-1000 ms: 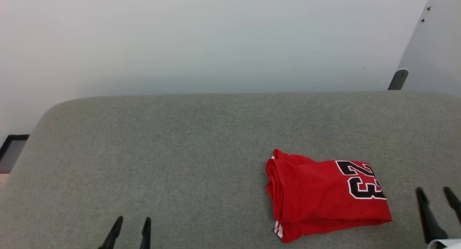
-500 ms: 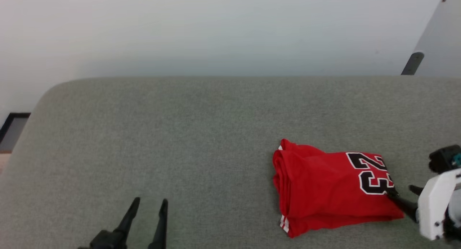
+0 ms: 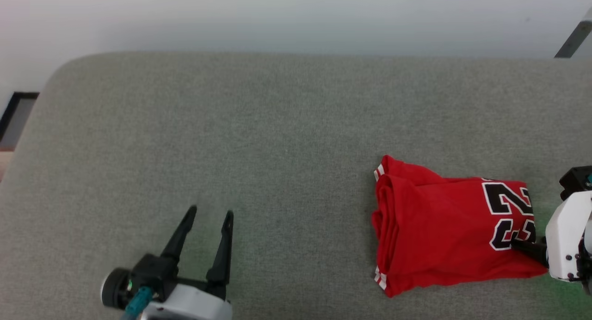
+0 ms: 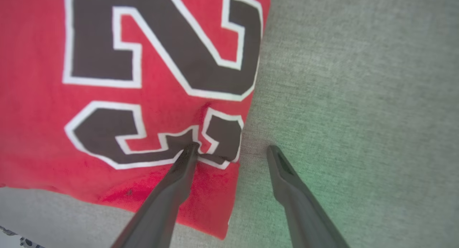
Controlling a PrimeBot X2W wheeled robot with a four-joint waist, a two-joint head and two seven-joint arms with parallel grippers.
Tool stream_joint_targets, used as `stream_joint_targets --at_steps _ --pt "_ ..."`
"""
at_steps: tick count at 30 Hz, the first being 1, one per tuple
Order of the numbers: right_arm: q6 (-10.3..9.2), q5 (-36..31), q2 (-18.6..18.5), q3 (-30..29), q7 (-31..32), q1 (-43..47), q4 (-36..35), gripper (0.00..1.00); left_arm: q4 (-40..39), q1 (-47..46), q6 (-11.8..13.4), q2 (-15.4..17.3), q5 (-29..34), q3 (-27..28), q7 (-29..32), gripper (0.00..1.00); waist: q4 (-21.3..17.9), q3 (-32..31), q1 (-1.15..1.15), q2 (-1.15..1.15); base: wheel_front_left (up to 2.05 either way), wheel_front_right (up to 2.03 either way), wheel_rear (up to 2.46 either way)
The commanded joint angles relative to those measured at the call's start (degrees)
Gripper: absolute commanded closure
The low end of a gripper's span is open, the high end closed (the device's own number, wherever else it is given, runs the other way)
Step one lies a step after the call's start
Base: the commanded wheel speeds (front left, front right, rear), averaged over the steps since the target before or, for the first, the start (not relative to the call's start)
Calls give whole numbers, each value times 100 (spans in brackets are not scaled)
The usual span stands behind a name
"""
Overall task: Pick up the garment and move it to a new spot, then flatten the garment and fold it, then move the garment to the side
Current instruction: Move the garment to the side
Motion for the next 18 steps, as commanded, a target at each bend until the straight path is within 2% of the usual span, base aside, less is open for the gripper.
stream_joint_targets --at_steps 1,3,5,7,13,18 --pt "-4 -23 101 45 -3 -67 79 0 -50 -155 -13 -18 99 -5 2 0 78 252 0 0 0 0 0" --pt "-4 43 206 115 -59 -69 176 0 -68 -251 -13 -37 128 -5 3 0 62 321 0 0 0 0 0" --pt "-4 124 291 221 -143 -100 206 56 -108 -347 -13 -48 163 6 3 0 16 371 0 0 0 0 0" --pt "-1 246 367 287 -306 -152 191 100 -141 -408 -13 -34 224 13 3 0 -54 407 0 0 0 0 0" --pt "-7 429 272 223 -1144 -365 191 100 -447 -594 -12 56 486 48 3 0 -451 499 0 0 0 0 0" --pt "-6 615 140 41 -1719 -372 282 100 -651 -740 -12 157 443 -180 3 0 -908 601 0 0 0 0 0"
